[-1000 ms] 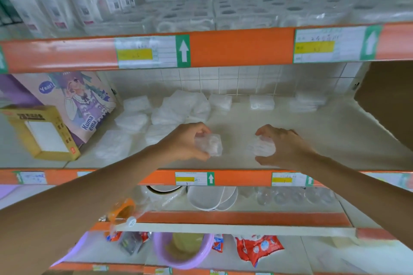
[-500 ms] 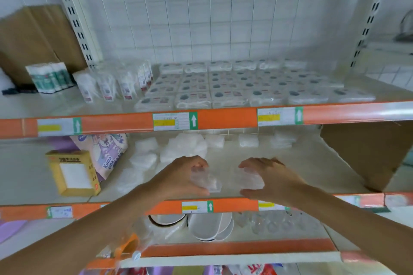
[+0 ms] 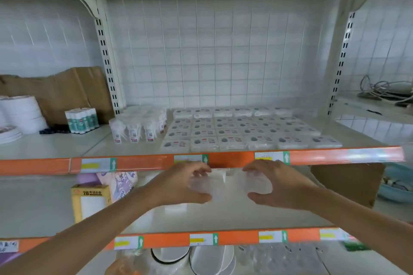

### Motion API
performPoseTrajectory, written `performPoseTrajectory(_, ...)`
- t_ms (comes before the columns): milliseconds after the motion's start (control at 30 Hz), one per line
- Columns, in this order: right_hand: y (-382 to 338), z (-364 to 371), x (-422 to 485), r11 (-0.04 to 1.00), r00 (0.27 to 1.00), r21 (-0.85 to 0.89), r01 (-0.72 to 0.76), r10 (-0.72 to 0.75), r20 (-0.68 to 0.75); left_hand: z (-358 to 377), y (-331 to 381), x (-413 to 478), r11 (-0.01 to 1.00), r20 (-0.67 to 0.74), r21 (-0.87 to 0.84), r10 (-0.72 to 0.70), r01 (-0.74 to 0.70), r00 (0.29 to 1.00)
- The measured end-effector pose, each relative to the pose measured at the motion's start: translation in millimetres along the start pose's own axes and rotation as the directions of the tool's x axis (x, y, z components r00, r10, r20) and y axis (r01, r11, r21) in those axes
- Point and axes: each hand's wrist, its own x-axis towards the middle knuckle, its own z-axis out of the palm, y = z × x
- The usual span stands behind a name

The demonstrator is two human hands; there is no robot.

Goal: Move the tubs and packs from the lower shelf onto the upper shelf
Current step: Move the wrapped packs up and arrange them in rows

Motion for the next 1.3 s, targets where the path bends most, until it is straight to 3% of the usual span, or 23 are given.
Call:
performPoseTrajectory(267,10,-54,42,0.999,0.993,-0.024,-0.049,0.046,-0.11,-58,1,29,1.0,-0.164,0.004,-0.021,0.022,0.986)
performPoseTrajectory(467,45,-61,93,0.994,0.983,-0.01,-0.107,0.105,-0.149,-74,-13,66,0.999,-0.205,-0.024,-0.05,0.046,0.978)
performPoseTrajectory(700,94,-58,149,0.989,0.99,-0.033,-0.141,0.14,-0.029,-80,-28,137,0.995,-0.24,-0.034,-0.097,0.092,0.966)
performPoseTrajectory(1067,133,-58,189,0.996,0.989,-0.082,-0.041,0.052,0.14,-69,-65,234,0.985,-0.199,-0.071,-0.166,0.154,0.966)
performPoseTrajectory(1233,133,-59,216,0.992,1.0,0.129,0.005,-0.002,-0.022,-59,-75,247,0.985,-0.195,-0.077,-0.164,0.152,0.967)
performPoseTrajectory(1300,124,-57,237,0.968,0.999,0.25,-0.021,0.029,-0.025,-59,-77,250,0.983,-0.21,-0.091,-0.175,0.159,0.962)
